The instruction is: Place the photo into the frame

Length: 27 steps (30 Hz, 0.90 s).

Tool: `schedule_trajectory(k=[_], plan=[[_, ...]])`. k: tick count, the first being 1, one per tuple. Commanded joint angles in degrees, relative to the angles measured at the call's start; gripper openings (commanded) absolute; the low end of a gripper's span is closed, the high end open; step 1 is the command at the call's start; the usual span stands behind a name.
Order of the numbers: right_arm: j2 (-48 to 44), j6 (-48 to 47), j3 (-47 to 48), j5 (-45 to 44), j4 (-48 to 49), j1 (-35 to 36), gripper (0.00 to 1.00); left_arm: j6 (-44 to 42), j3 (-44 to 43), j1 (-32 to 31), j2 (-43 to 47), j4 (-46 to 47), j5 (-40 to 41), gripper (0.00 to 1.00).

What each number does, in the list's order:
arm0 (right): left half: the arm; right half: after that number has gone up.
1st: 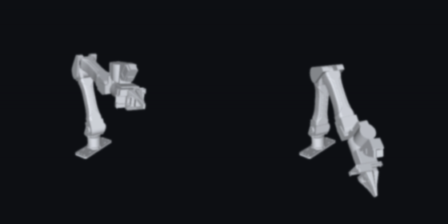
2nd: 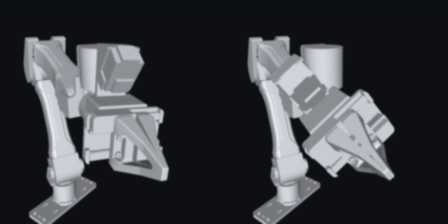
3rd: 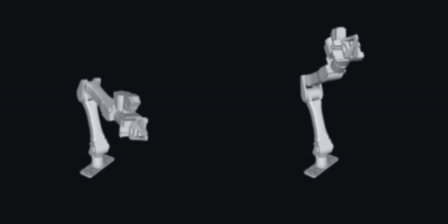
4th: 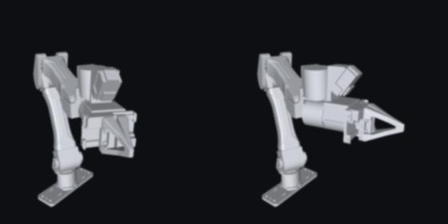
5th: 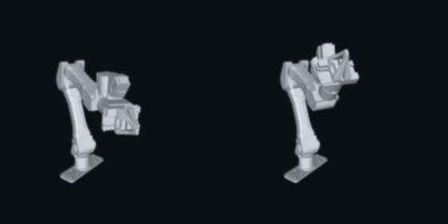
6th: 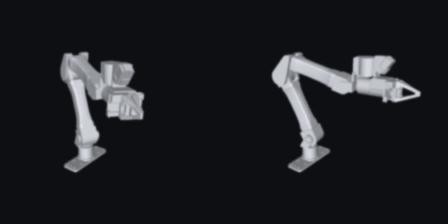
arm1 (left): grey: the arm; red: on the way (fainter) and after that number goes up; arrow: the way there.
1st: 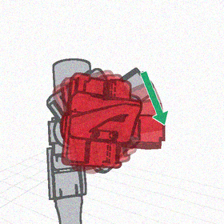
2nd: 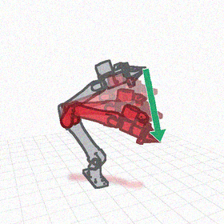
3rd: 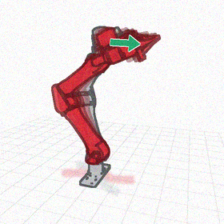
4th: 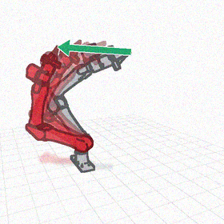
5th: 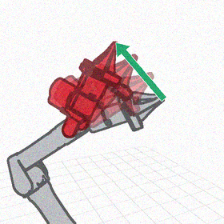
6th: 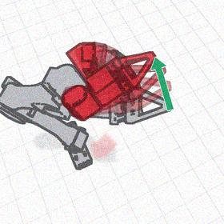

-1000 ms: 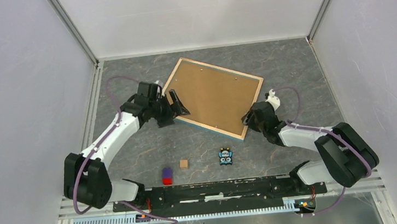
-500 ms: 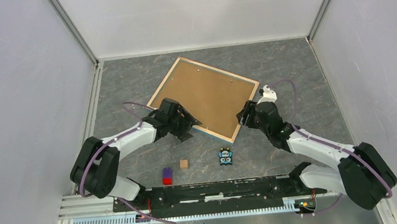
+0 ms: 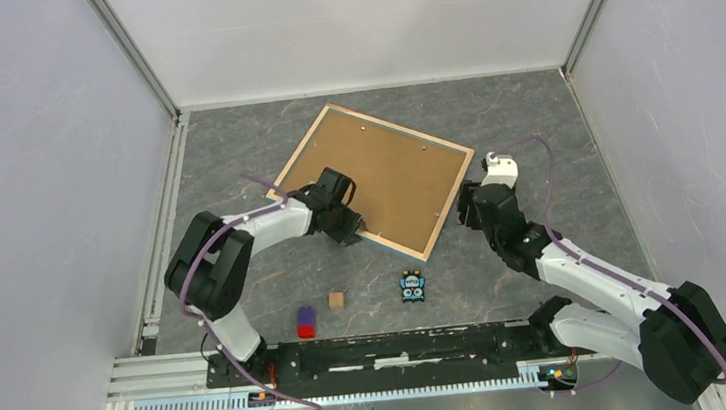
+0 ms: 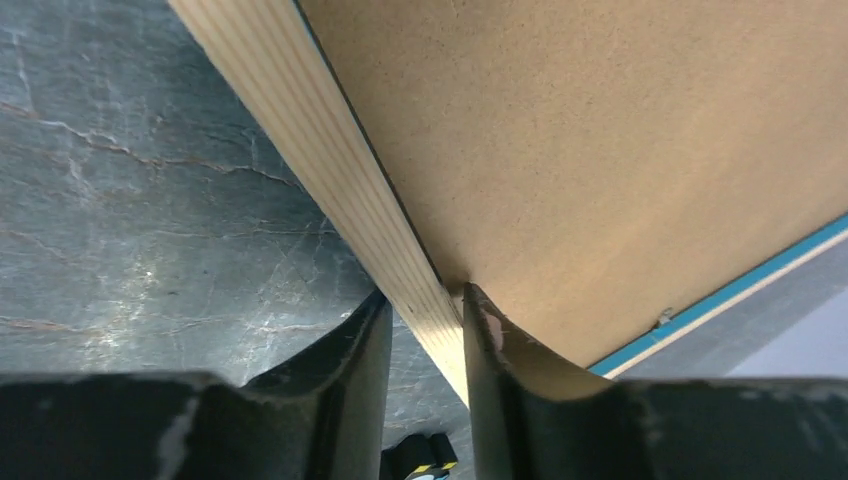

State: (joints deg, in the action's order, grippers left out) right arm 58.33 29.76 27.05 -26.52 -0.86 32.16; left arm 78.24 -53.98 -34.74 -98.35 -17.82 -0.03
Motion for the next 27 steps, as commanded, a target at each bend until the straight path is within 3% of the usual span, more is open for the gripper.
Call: schedule_trajectory(k=[1, 6, 14, 17, 21, 27], plan=[[0.6, -4.2, 5.2, -4.6, -1.6, -1.3, 0.68, -9.3, -6.5, 0.1, -5.6, -12.2, 3.9, 0.36], [2.5, -7.5, 11.0, -4.7, -2.2, -3.2, 0.68, -22.8, -10.4, 2.6, -8.8, -19.9, 4.2, 0.09], [13.1, -9.4, 22.3, 3.3, 3.0, -7.9, 0.75, -42.0, -12.9, 10.1, -6.6, -26.1, 7.4, 0.07], [19.4, -10.6, 26.2, 5.8, 2.3, -7.8, 0.76, -44.1, -15.2, 12.4, -7.0, -27.2, 6.5, 0.07], [24.4, -13.6, 22.9, 8.6, 6.2, -7.9, 0.78, -47.3, -22.4, 15.2, -10.2, -30.3, 5.7, 0.06], [29.0, -13.9, 22.1, 8.5, -0.4, -7.9, 0.78, -50.3, -31.2, 17.0, -15.5, -34.2, 10.0, 0.02]])
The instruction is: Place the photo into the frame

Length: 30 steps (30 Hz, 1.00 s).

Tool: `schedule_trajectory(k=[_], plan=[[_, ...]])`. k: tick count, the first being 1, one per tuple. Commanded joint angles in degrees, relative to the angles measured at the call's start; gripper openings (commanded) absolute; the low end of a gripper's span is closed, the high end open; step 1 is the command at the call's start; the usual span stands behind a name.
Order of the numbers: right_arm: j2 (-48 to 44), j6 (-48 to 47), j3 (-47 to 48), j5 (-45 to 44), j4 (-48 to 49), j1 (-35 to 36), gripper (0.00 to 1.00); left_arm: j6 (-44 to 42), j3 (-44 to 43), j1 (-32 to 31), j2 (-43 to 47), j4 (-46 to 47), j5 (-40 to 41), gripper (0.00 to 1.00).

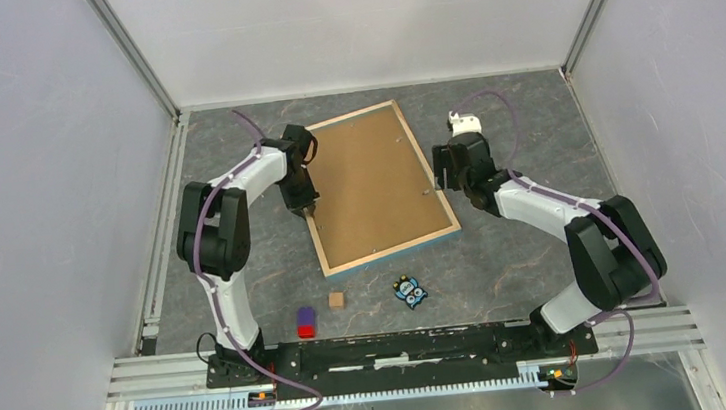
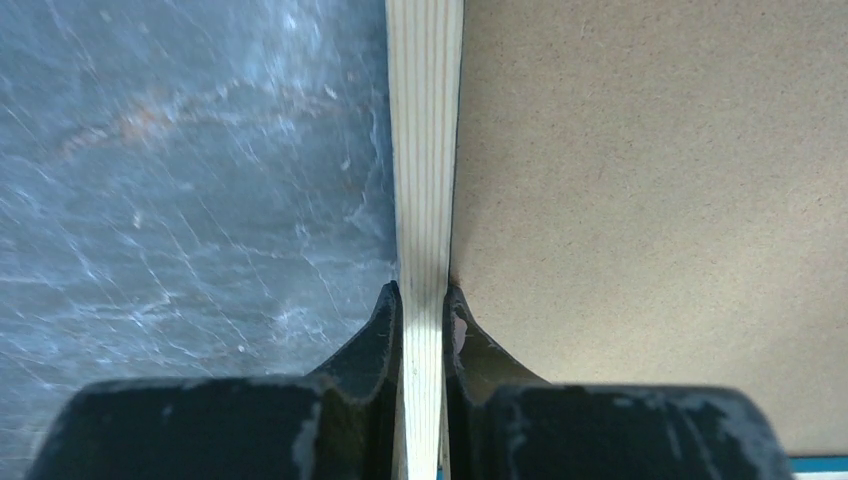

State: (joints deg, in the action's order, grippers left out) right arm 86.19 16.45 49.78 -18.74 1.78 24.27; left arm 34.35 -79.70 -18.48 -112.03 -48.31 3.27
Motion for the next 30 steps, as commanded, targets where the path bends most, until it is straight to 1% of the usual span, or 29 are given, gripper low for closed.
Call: schedule_trajectory(k=[1, 2, 4, 5, 8, 11, 15, 23, 25, 27, 28, 30], plan=[[1.2, 1.2, -0.5, 0.9, -4.0, -0.1, 0.78, -6.7, -6.4, 0.9, -2.6, -4.1, 5.5, 0.02], [1.3, 3.7, -0.2, 1.4, -4.6, -0.1, 0.77, -6.6, -7.5, 1.2, -3.8, -4.5, 3.3, 0.02], [1.5, 8.3, -0.5, 2.1, -4.5, 0.0, 0.76, -5.6, -7.9, 2.7, -6.3, -4.2, -5.7, 0.02], [1.7, 9.8, -1.1, 2.4, -3.6, 0.2, 0.76, -5.3, -8.1, 3.0, -7.5, -4.2, -6.5, 0.02], [2.9, 13.0, -2.4, 1.9, -0.5, 0.6, 0.75, -6.3, -8.5, 3.1, -8.8, -4.2, -1.2, 0.02], [4.7, 13.5, -3.8, 1.3, 4.2, 1.2, 0.75, -6.4, -7.9, 3.1, -8.8, -3.5, -1.0, 0.02], [8.7, 13.1, -1.4, -0.2, 2.7, 1.4, 0.75, -6.0, -6.2, 3.0, -8.0, -2.1, -1.9, 0.02], [14.4, 16.9, 3.2, -0.4, 0.4, 1.7, 0.75, -5.5, -6.4, 3.0, -7.6, -2.1, -3.0, 0.02], [15.6, 17.6, 3.5, -0.1, 1.3, 1.9, 0.75, -5.4, -6.6, 3.1, -7.4, -2.0, -3.7, 0.02], [16.4, 17.7, 4.7, 0.5, 1.0, 2.4, 0.74, -5.3, -6.9, 3.0, -7.7, -2.1, -5.1, 0.02], [16.4, 17.7, 5.4, 0.1, -0.8, 2.6, 0.75, -5.3, -6.9, 3.0, -7.8, -2.1, -5.6, 0.02], [14.1, 17.8, 3.9, -1.7, -0.2, 3.4, 0.75, -5.2, -6.8, 2.9, -7.9, -2.1, -6.1, 0.02]])
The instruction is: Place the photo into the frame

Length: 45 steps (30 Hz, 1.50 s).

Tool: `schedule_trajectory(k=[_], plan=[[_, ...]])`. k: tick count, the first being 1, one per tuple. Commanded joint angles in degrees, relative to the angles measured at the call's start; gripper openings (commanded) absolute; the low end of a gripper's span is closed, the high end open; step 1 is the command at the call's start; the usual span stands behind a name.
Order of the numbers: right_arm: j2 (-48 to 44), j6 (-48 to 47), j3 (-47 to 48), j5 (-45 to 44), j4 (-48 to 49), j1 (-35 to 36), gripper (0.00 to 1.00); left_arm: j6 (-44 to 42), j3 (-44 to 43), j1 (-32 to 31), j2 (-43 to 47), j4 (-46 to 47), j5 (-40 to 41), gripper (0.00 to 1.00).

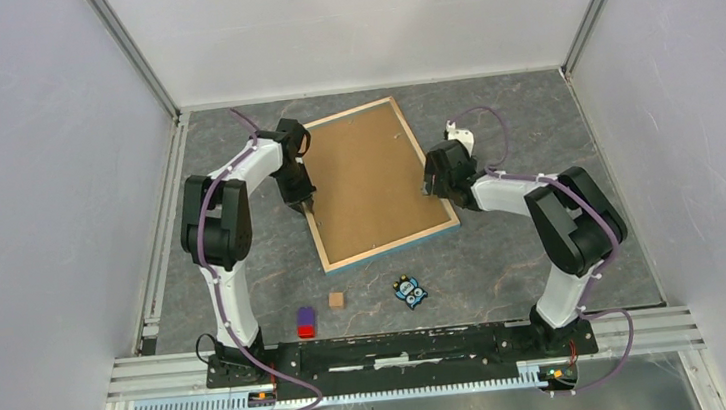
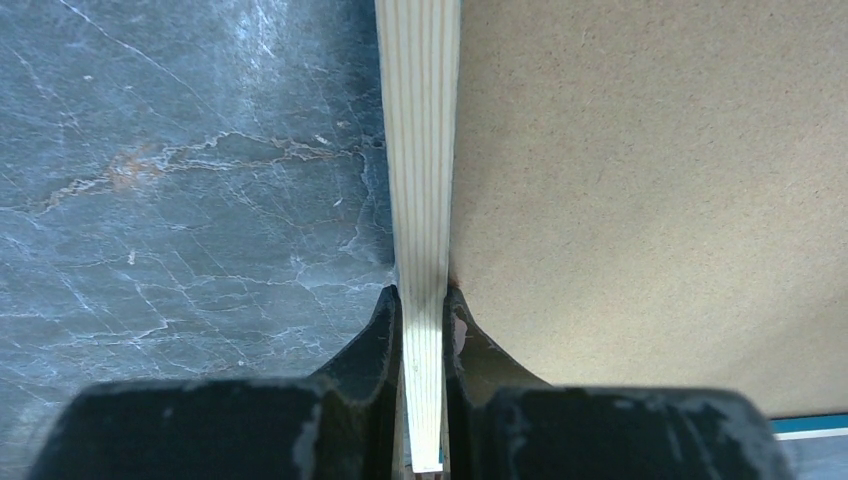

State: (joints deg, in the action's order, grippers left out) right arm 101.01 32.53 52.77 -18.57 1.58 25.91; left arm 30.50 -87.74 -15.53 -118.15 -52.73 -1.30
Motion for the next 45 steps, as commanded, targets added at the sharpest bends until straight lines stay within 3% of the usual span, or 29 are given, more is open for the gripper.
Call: schedule_trajectory(k=[1, 6, 11, 18, 27, 34, 40, 45], plan=[[-2.6, 1.8, -0.8, -2.9, 2.0, 2.1, 0.75, -1.3, 1.3, 0.0, -1.7, 2.3, -1.7, 0.02], [-9.3, 0.4, -6.7, -7.1, 7.1, 2.3, 0.76, -1.2, 1.3, 0.0, -1.6, 2.5, -0.9, 0.02], [-7.4, -1.8, -5.7, -2.5, 10.0, 2.3, 0.75, -2.0, 0.7, 0.0, -1.9, 2.0, 0.4, 0.02], [0.7, -1.4, 1.2, -1.3, 4.8, 2.5, 0.74, -2.0, 0.6, 0.0, -1.7, 1.9, -0.1, 0.02], [0.7, -3.5, 1.2, -2.6, -1.5, 3.3, 0.70, 1.7, 2.8, 0.1, -0.2, 2.3, 0.3, 0.02], [3.0, -7.6, 3.6, -0.5, -5.1, 3.2, 0.59, 2.4, -0.7, 0.6, -1.1, -1.7, 2.2, 0.02], [1.6, -9.0, 2.5, 2.9, -4.5, 3.0, 0.41, 0.7, 2.6, 0.6, -1.5, 0.9, 3.1, 0.02], [1.0, -10.9, 1.5, 1.8, -2.6, 2.3, 0.39, -0.2, 1.4, 0.6, -1.4, 0.8, 3.7, 0.02]])
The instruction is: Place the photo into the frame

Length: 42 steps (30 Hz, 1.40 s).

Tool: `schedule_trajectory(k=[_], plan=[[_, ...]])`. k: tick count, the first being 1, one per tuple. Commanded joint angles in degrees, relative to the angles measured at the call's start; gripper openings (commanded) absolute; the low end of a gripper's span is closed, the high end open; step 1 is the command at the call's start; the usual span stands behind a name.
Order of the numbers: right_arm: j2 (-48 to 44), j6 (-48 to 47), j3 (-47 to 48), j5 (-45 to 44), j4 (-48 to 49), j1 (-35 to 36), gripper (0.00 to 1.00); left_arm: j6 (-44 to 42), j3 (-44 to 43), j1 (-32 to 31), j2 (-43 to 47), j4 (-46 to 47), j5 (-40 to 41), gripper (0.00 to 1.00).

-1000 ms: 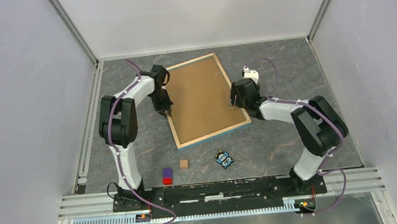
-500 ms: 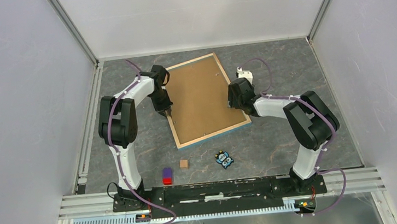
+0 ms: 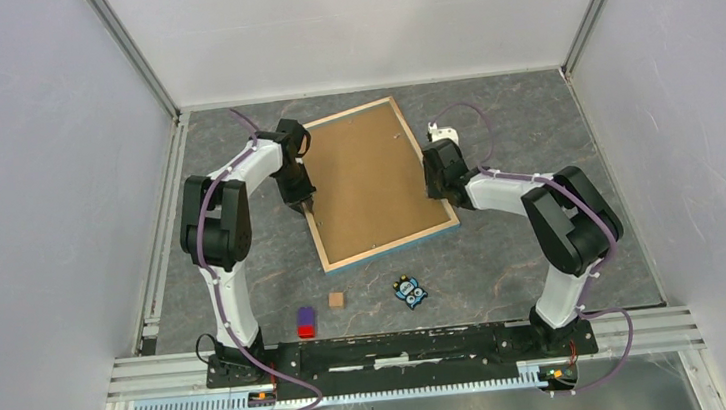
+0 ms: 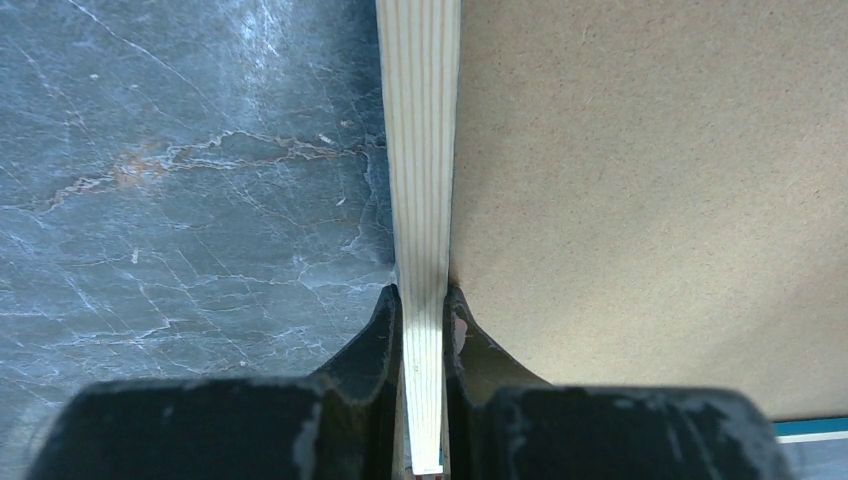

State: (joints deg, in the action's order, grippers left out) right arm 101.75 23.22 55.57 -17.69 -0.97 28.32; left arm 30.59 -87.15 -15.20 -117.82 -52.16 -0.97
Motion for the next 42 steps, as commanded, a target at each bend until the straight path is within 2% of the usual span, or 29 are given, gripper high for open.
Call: schedule_trajectory(k=[1, 4, 14, 22, 31, 33, 38, 42], plan=[[0.4, -1.6, -1.4, 0.7, 0.3, -0.1, 0.43, -0.2, 1.0, 0.2, -1.5, 0.7, 3.3, 0.02], [0.3, -1.3, -1.3, 1.4, 0.6, -0.2, 0.53, -0.3, 1.6, 0.2, -1.1, 1.3, 2.1, 0.02], [-9.2, -3.0, -8.3, 1.7, 9.3, 0.2, 0.65, -0.3, 0.6, 0.2, -1.3, 0.8, 1.2, 0.02], [-0.9, -2.9, -1.4, 0.0, 6.0, 0.2, 0.66, -0.2, 0.4, 0.2, -1.0, 1.0, 0.4, 0.02], [0.7, -2.6, -0.8, -1.5, 4.0, 0.6, 0.62, -0.2, 0.7, 0.2, -1.1, 1.1, 0.1, 0.02], [1.6, -2.7, 0.2, -2.1, 2.3, 0.6, 0.58, -0.2, 0.8, 0.2, -0.9, 1.1, 0.3, 0.02], [1.8, -2.8, -0.5, -0.7, 2.4, 0.6, 0.40, -0.3, 0.9, 0.2, -0.6, 1.2, 0.8, 0.02], [2.3, -3.5, -0.1, 0.0, 2.0, 0.6, 0.35, -0.3, 1.0, 0.2, -0.4, 1.1, 2.3, 0.02]])
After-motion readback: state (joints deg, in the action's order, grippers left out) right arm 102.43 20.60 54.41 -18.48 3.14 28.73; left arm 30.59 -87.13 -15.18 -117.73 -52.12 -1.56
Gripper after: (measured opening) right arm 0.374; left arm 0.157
